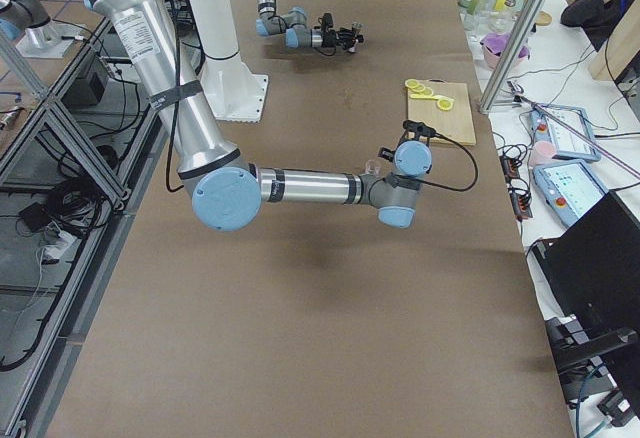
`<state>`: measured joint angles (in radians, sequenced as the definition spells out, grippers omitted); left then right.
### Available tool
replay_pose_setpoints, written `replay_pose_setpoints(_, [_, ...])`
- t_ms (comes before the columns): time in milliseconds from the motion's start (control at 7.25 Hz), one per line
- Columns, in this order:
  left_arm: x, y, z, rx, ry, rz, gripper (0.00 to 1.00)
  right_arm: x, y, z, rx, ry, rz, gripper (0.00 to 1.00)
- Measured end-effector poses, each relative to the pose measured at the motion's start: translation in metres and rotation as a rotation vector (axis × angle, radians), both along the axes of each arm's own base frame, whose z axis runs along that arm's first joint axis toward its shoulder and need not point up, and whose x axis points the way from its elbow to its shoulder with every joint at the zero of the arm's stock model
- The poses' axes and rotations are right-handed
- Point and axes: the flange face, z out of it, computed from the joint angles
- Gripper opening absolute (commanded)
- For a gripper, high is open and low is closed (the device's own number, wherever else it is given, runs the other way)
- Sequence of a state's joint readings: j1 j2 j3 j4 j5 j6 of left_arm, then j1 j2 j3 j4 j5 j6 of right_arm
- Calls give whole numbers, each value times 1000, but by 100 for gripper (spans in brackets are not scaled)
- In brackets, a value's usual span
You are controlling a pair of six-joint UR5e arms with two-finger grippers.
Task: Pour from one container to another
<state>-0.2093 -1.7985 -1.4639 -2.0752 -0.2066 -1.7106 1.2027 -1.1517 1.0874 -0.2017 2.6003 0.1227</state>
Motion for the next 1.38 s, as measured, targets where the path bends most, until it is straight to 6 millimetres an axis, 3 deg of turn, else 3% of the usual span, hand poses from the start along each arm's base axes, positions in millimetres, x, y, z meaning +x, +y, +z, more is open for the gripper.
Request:
replay_pose_setpoints(276, [-1,0,-2,4,3,-2,96,49,-30,-8,-194,57,128,100])
replay_pose_setpoints(552, [-2,2,-5,9,2,-2,98,79,-50,-13,-380,134,226,100])
replay_pose_setpoints(828, [-4,13,-15,26,9,6,98,97,-62,-1,-502,218,326,100])
replay_pose_setpoints(1103, [-16,45,-19,74,-30,22,98,125,-68,17,-633,275,390,100])
replay_pose_setpoints(1241, [-26,65,-20,103,-58,36,98,139,-68,16,-707,283,407,100])
replay_pose_setpoints(1379, [-32,81,-24,138,-65,43,98,145,-63,2,-778,275,418,100])
